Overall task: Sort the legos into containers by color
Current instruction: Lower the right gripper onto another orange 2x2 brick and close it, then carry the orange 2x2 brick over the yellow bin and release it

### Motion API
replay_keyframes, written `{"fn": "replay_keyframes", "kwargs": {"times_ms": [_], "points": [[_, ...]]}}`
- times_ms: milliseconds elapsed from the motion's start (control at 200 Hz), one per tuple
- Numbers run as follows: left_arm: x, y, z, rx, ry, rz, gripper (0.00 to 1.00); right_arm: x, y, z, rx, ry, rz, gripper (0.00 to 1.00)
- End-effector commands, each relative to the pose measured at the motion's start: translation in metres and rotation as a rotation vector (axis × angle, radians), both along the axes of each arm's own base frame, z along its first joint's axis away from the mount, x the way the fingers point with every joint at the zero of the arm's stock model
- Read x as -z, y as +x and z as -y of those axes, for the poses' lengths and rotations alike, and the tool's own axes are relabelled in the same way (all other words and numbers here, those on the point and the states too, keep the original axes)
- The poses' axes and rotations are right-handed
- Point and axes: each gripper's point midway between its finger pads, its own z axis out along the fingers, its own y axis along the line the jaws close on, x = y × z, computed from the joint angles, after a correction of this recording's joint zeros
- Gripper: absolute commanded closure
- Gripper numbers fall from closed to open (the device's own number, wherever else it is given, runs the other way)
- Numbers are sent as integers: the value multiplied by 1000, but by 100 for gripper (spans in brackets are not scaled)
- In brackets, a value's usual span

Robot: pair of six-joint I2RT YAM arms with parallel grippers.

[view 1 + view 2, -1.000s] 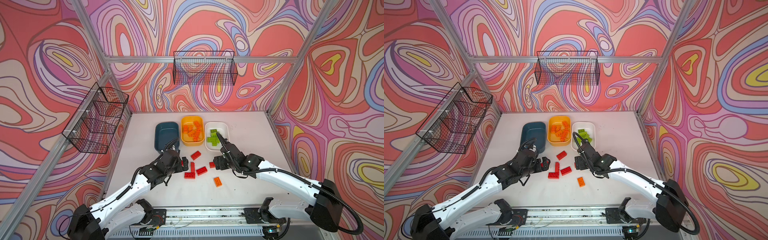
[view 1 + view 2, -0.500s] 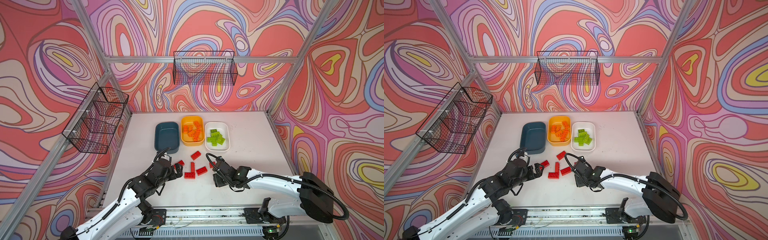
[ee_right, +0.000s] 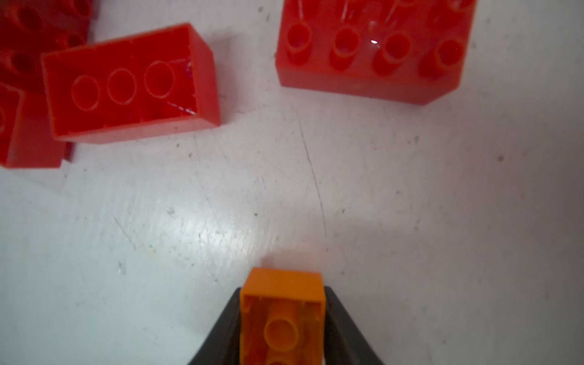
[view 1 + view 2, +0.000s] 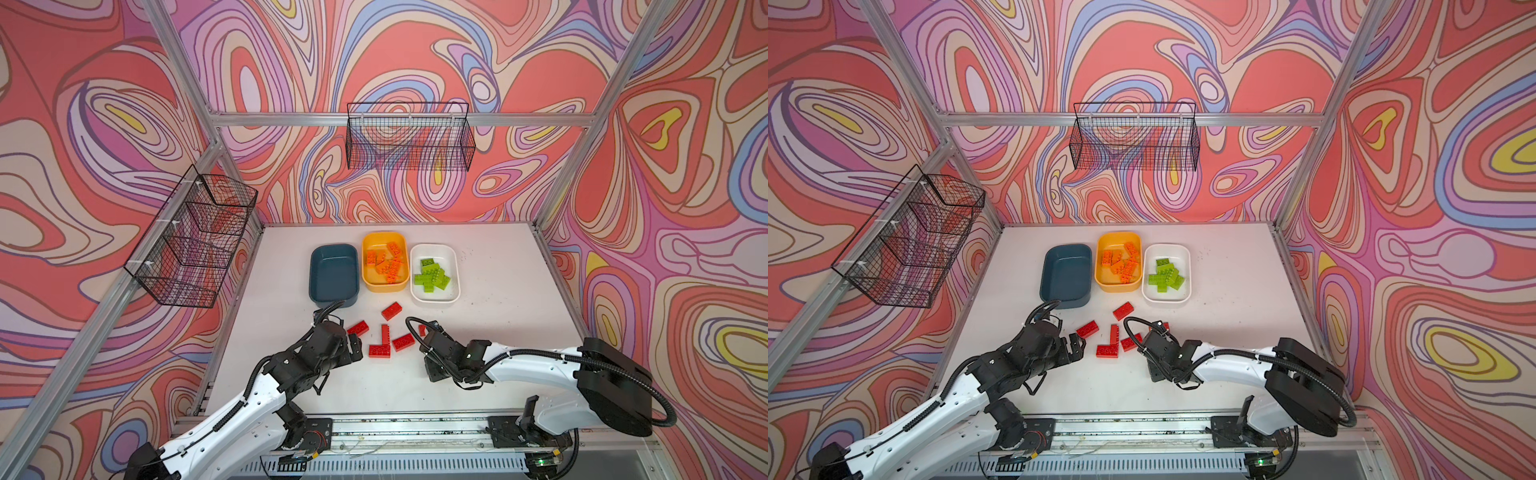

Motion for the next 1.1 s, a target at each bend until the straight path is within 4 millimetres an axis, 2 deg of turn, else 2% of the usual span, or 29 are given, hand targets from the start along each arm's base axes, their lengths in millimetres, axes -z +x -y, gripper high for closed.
{"fn": "replay_keyframes", "kwargs": {"times_ms": [0, 145, 316, 486, 631, 761, 841, 932, 1097], "points": [[-18, 8, 3, -15, -22, 31, 0, 5, -2, 6, 24, -14, 4, 73], [-26, 15, 7, -16, -24, 51, 0, -4, 2, 4, 36, 6, 25, 83], [-31, 18, 14, 10, -37, 54, 0, -13, 5, 0, 44, 41, 41, 86], [-16, 13, 7, -2, -27, 51, 0, -54, 32, -21, 48, 90, 141, 86], [-20, 9, 2, 2, -8, 59, 0, -99, 79, -44, 49, 158, 234, 86], [-28, 4, -8, -4, 19, 72, 0, -138, 133, -66, 22, 224, 309, 86], [-29, 2, -10, -7, 10, 80, 0, -154, 168, -78, 6, 222, 353, 86], [-29, 0, -11, -19, -9, 81, 0, -161, 206, -92, -8, 228, 377, 87], [-24, 0, -7, -23, -35, 67, 0, -123, 267, -108, -10, 175, 352, 85]]}}
